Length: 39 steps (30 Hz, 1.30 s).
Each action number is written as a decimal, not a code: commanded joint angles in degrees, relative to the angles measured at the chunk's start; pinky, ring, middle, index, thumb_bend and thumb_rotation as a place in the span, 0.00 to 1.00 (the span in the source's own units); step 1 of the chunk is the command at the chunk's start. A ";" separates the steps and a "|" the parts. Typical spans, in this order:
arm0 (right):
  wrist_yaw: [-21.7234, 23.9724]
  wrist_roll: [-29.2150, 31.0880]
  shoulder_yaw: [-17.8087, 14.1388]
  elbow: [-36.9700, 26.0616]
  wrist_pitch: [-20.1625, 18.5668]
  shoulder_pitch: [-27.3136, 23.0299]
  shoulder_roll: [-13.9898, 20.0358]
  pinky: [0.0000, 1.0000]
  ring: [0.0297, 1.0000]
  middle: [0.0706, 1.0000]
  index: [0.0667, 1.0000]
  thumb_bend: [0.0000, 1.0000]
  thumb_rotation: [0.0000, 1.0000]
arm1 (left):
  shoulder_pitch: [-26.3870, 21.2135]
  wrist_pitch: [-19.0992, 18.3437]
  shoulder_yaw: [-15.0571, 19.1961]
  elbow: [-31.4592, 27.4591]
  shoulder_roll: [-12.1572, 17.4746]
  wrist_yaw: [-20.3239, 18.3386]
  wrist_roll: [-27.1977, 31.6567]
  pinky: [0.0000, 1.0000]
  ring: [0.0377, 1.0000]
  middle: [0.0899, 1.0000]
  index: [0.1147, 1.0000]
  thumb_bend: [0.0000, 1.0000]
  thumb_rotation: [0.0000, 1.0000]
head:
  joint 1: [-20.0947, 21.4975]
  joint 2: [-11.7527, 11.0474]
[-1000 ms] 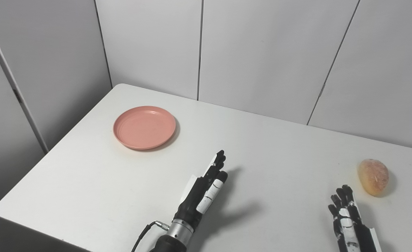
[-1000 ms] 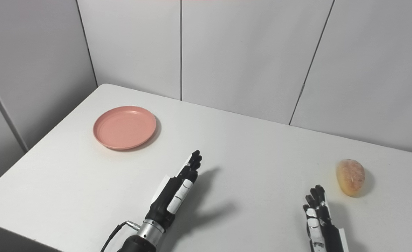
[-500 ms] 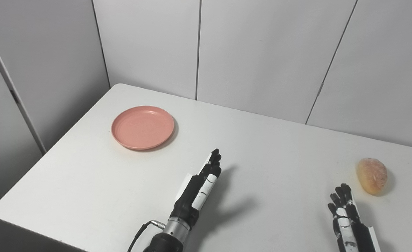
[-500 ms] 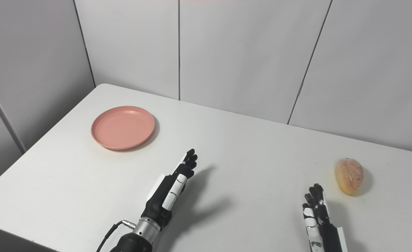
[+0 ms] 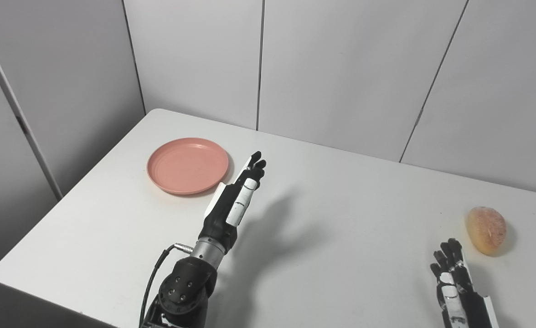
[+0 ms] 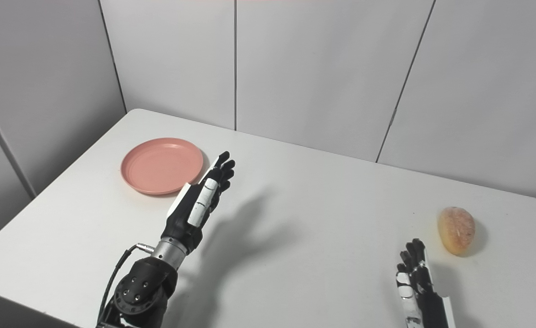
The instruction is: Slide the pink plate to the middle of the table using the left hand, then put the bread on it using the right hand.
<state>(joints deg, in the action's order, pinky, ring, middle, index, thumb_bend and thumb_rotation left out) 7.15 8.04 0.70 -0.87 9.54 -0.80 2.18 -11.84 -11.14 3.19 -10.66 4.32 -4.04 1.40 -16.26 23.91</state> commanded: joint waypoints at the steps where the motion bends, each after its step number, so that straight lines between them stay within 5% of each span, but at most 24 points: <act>1: 0.47 0.29 -0.16 0.75 2.50 -0.50 0.06 1.00 1.00 1.00 1.00 0.51 0.75 | -3.95 -0.31 0.94 -1.73 1.24 0.34 1.00 1.00 0.98 0.97 0.95 0.75 1.00 | -0.08 0.01; 7: 0.59 0.76 0.10 0.26 1.84 -0.52 -0.35 1.00 1.00 1.00 1.00 0.50 0.74 | -7.73 3.01 4.16 4.38 3.90 1.94 0.36 1.00 0.95 0.95 0.94 0.76 1.00 | -0.80 -0.48; 14: 0.65 1.10 0.30 0.50 1.91 -0.59 -0.66 1.00 1.00 1.00 1.00 0.50 0.74 | -10.80 12.94 8.40 16.00 8.44 2.95 1.33 1.00 0.97 0.95 0.94 0.75 1.00 | -1.19 -1.31; 23: 0.41 1.01 0.07 -0.54 1.39 -0.31 -0.78 1.00 1.00 1.00 1.00 0.48 0.73 | -14.83 15.03 11.98 21.44 11.65 6.11 1.18 1.00 0.95 0.94 0.94 0.74 1.00 | -1.85 -1.44; 33: 0.20 0.66 0.10 0.15 1.62 -0.77 -0.92 1.00 1.00 1.00 1.00 0.44 0.74 | -19.13 23.12 13.72 33.93 16.61 8.89 0.37 0.97 0.91 0.89 0.90 0.74 1.00 | -2.51 -2.39; 39: 0.32 1.51 -0.12 0.18 1.08 -0.97 -1.04 1.00 1.00 1.00 1.00 0.45 0.73 | -20.91 24.73 14.31 39.48 18.86 10.43 0.79 0.95 0.90 0.89 0.90 0.70 1.00 | -2.92 -2.42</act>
<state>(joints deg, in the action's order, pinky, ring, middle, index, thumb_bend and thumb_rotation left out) 7.08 8.64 0.68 -0.90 9.54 -0.90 1.66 -29.10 10.89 17.28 29.13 21.38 5.43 2.32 -19.16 21.45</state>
